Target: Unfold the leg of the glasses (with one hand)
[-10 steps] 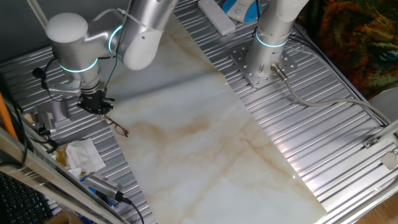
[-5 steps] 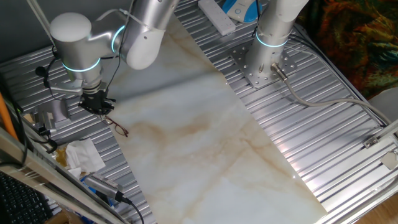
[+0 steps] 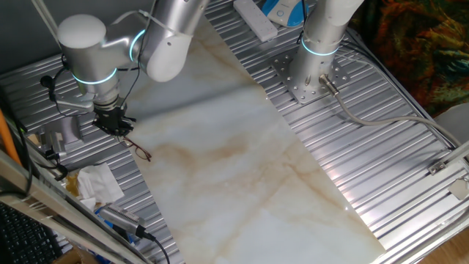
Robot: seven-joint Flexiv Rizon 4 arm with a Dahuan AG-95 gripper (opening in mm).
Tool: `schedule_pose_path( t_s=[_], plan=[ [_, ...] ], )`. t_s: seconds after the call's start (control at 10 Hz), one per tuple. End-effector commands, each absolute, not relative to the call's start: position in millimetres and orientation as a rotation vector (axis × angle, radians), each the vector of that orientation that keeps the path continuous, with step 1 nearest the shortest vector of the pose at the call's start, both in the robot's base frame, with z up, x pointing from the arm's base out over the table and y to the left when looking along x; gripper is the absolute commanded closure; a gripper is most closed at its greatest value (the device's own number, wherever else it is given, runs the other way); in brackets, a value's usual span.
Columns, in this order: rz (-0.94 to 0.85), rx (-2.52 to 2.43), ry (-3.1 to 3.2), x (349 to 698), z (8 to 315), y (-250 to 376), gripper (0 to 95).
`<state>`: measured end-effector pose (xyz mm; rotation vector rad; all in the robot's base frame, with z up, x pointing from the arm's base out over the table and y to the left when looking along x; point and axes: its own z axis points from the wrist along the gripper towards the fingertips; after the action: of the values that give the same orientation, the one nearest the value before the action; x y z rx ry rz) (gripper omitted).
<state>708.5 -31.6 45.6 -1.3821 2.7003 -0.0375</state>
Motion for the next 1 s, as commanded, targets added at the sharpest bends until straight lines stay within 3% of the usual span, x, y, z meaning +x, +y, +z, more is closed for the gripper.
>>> schedule_pose_path(
  t_s=[0.1, 1.0],
  plan=[
    [-0.049, -1.383, 2.716, 708.8, 45.7, -32.0, 95.0],
    [-0.102, -1.378, 2.843, 708.8, 45.7, -32.0, 95.0]
  ],
)
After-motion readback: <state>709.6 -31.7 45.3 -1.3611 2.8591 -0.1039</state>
